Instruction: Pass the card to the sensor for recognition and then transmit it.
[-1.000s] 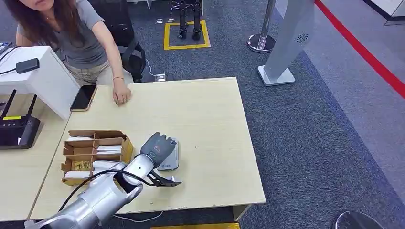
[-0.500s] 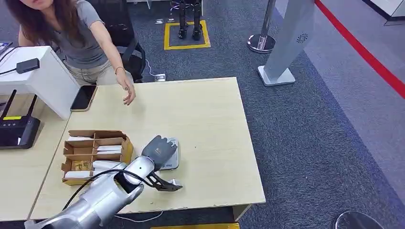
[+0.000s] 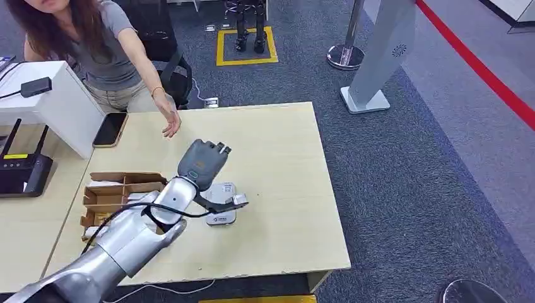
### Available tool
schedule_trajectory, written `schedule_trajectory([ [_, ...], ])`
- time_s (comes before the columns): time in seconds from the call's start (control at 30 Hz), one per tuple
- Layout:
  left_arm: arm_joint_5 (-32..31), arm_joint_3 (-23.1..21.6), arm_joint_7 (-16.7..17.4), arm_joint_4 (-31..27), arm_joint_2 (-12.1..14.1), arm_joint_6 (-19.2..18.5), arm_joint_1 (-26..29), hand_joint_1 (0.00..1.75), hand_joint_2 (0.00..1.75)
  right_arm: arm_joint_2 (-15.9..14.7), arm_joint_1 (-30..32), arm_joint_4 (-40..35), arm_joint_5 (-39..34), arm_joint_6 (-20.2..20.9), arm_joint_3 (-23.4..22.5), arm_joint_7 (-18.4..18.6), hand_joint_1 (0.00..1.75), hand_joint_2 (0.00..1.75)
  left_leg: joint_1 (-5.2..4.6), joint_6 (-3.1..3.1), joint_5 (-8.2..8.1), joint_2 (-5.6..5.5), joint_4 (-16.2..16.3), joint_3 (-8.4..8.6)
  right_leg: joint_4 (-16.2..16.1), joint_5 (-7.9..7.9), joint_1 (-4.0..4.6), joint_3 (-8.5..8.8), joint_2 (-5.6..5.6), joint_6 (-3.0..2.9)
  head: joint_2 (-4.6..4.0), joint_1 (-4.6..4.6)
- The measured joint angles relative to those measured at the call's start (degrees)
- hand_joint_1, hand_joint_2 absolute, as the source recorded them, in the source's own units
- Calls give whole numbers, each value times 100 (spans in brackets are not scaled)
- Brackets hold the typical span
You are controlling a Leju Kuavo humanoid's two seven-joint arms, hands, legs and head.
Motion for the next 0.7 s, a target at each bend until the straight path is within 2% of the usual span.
schedule_trajectory([
  [0.4, -321, 1240, -9, -99, 470, 343, -492, 175, 175, 0, -18, 0, 87, 26, 24, 52, 0, 0, 0, -5, 4, -2, 0, -1, 2, 0, 0, -1, 0, 0, -2, 0],
  [0.57, -402, 1443, 13, -96, 568, 396, -542, 175, 175, 0, -32, 0, 87, 31, 42, 55, 0, 0, 0, -5, 4, -7, 0, -3, 2, 0, 0, 0, -5, 0, -2, -2],
  [0.7, -415, 1684, 206, 15, 691, 494, -588, 175, 175, 11, -40, 0, 103, 44, 57, 90, 0, 0, 1, -5, 3, 3, 0, -3, 2, 0, 0, -1, 2, -1, 0, 0],
])
